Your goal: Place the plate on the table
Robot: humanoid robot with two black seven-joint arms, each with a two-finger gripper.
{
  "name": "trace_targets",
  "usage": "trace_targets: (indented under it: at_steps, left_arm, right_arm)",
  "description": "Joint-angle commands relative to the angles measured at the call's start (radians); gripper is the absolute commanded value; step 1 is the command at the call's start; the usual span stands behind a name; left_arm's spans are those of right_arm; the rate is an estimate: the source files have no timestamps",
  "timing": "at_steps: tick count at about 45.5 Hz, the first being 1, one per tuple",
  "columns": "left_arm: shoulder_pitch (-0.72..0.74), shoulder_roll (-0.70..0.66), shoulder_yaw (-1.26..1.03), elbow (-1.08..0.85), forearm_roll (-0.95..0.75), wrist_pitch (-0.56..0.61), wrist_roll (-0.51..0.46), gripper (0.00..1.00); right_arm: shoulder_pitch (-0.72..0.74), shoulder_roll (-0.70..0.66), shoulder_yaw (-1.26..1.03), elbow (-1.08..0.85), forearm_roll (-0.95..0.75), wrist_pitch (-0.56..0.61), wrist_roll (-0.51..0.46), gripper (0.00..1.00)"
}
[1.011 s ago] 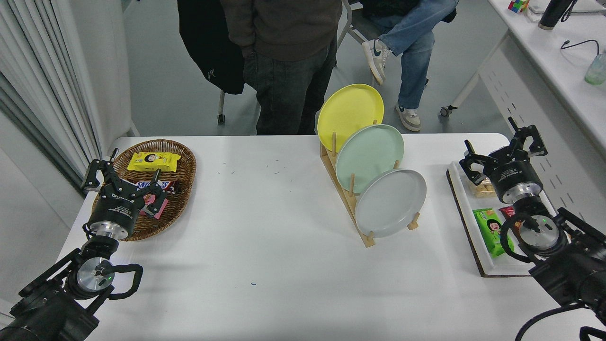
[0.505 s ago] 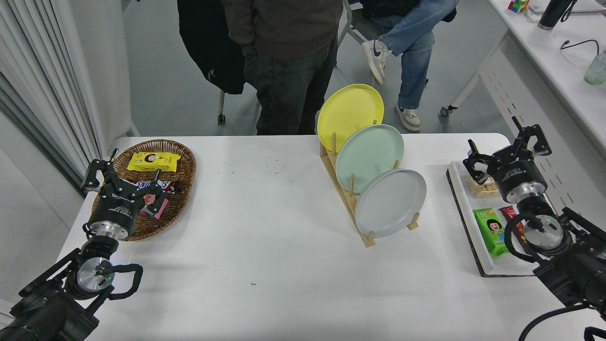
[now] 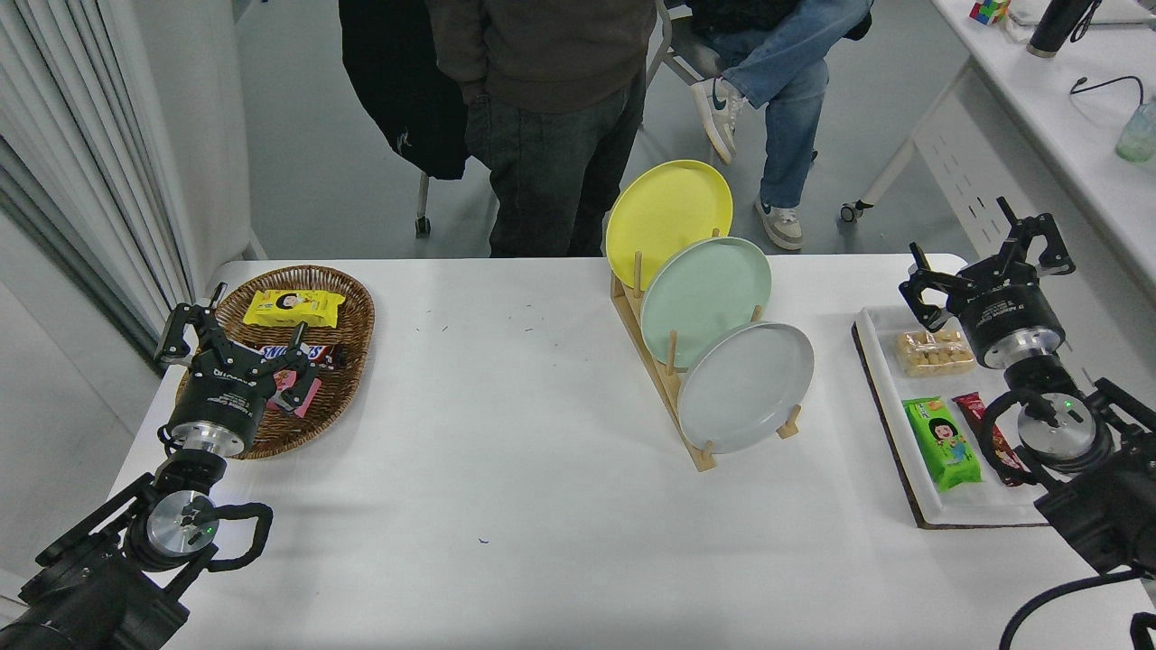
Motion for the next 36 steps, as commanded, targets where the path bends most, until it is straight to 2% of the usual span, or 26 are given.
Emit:
trace_targets:
  at_steps: [1,11,21,31,36]
  left_arm:
    - [0.000,0.000,0.000,0.000,0.000,0.000,0.000,0.98]
    - [0.000,0.000,0.000,0.000,0.000,0.000,0.000,0.98]
    - [0.000,0.000,0.000,0.000,0.000,0.000,0.000,0.98]
    - [0.000,0.000,0.000,0.000,0.000,0.000,0.000,0.98]
    - [0.000,0.000,0.000,0.000,0.000,0.000,0.000,0.98]
  right_arm:
    - [-0.004,-0.026,-0.039,0.031,-0.008,0.000,-0.001,1.00]
    - [0.104,-0.144,-0.438,0.208,0.007,0.000,-0.001,1.00]
    - [0.217,-0.233,-0.564,0.251,-0.002,0.012,-0.001,1.00]
    - [0.435,-0.379,-0.995,0.409,-0.073,0.017,-0.001,1.00]
    - [0.489,-0.407,-1.018,0.435,-0.093,0.029,0.001,1.00]
